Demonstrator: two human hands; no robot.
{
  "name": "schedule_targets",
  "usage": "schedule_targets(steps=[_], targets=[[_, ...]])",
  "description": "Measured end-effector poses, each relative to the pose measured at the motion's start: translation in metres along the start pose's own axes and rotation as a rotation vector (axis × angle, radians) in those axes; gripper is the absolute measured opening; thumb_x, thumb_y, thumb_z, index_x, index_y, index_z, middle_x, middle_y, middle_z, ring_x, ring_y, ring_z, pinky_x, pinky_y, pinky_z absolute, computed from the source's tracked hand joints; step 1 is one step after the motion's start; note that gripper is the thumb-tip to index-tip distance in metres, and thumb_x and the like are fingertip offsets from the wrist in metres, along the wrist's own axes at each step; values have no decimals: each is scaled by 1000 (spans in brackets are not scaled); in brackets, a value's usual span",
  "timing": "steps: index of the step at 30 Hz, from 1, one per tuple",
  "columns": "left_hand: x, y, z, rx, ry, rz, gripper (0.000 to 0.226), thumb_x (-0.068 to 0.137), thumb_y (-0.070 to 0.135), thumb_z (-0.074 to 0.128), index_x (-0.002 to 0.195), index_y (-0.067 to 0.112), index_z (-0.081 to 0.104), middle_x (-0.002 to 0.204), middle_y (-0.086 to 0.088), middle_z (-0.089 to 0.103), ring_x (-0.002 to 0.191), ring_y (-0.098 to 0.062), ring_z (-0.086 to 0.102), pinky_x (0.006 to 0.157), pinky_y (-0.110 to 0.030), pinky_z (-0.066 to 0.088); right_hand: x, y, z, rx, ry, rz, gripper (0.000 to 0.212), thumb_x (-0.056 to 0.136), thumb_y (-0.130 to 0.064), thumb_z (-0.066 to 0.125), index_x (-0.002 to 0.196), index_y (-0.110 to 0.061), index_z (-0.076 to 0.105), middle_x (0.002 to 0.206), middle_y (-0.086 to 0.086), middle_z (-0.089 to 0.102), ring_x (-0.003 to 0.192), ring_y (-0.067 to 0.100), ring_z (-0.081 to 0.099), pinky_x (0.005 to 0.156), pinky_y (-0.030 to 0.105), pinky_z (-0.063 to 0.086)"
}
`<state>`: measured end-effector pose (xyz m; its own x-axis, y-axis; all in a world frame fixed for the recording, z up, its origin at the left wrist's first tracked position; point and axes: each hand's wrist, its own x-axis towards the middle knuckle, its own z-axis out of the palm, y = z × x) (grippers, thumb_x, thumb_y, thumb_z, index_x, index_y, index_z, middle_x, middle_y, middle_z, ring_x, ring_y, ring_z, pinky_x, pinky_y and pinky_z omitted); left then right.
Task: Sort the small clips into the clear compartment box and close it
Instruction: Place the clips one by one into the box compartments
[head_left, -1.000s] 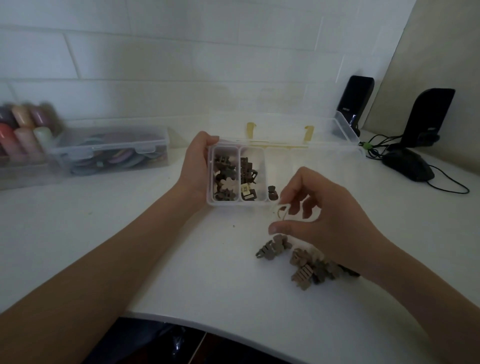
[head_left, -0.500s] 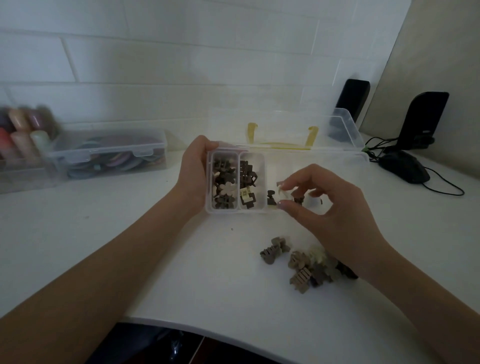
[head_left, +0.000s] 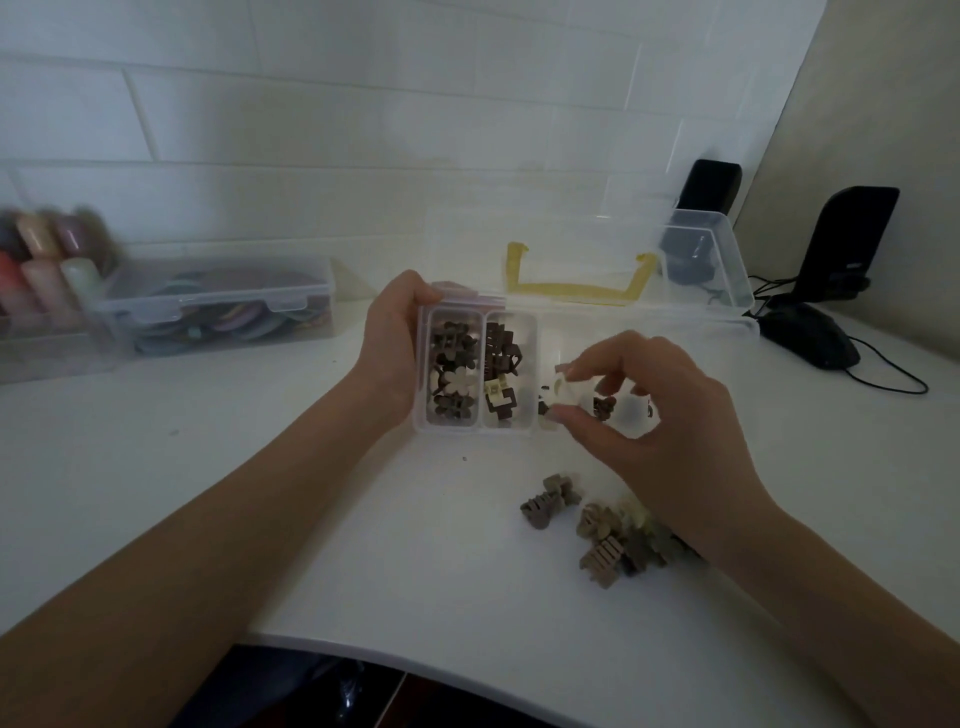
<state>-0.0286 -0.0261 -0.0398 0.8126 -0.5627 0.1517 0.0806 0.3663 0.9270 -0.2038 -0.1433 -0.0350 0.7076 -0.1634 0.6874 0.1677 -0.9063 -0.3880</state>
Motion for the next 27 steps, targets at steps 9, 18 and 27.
schedule_targets(steps=[9,18,27], targets=[[6,7,-12,-10,-6,-24,22,54,24,48,65,12,61,62,-2,60,59,-19,54,65,-27,45,10,23,-18,94,144,165,18,79,-21,72,86,-23,56,98,-20,68,79,6,60,71,10,40],[2,20,-16,-53,-22,-60,23,54,25,40,67,11,52,55,0,56,52,-15,51,57,-17,44,7,22,-14,82,125,109,8,83,-19,67,88,-20,61,97,-24,64,80,6,60,73,7,38],[-2,9,-2,-80,-135,-35,26,57,25,39,67,8,56,60,-4,55,55,-17,50,57,-20,47,2,10,13,-204,65,-183,7,78,-28,66,79,-21,63,99,-11,71,87,13,55,78,32,39]])
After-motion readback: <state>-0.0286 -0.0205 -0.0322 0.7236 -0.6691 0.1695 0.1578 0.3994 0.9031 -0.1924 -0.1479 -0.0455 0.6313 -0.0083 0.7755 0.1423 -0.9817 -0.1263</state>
